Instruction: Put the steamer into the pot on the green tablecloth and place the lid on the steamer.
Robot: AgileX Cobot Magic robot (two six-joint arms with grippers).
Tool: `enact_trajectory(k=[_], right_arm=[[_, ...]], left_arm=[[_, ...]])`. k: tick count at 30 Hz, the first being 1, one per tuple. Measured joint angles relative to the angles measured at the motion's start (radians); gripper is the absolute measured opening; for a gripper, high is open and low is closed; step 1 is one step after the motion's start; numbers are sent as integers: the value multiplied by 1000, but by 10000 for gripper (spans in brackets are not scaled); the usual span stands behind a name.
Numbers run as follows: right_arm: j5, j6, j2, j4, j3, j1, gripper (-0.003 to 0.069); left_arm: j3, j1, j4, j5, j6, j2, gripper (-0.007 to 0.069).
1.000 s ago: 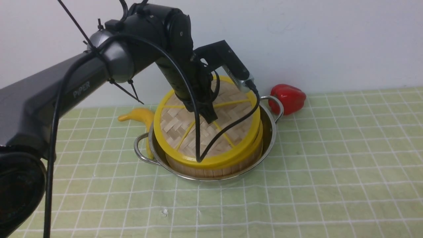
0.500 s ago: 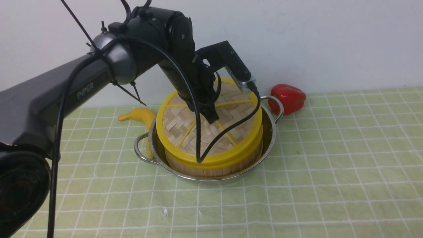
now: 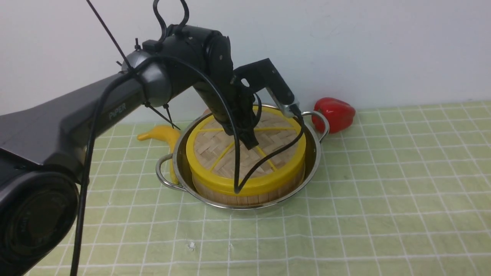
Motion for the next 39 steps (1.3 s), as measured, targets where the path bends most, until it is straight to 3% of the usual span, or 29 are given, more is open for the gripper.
enact_trajectory(k=[5, 12, 18, 22, 35, 39], right_arm=[[0, 0, 0, 0, 0, 0, 240], [0, 0, 0, 0, 0, 0, 240], [0, 0, 0, 0, 0, 0, 240], [0, 0, 0, 0, 0, 0, 240], [0, 0, 0, 0, 0, 0, 240], [-1, 0, 0, 0, 0, 0, 240]], left_arm=[[0, 0, 3, 3, -6, 0, 137], [-43, 0, 64, 141, -62, -64, 428], [-165, 0, 73, 154, -217, -237, 548], [-218, 0, 73, 147, -292, -319, 557], [-227, 0, 72, 67, -312, -358, 557], [-112, 0, 73, 69, -358, -434, 557]])
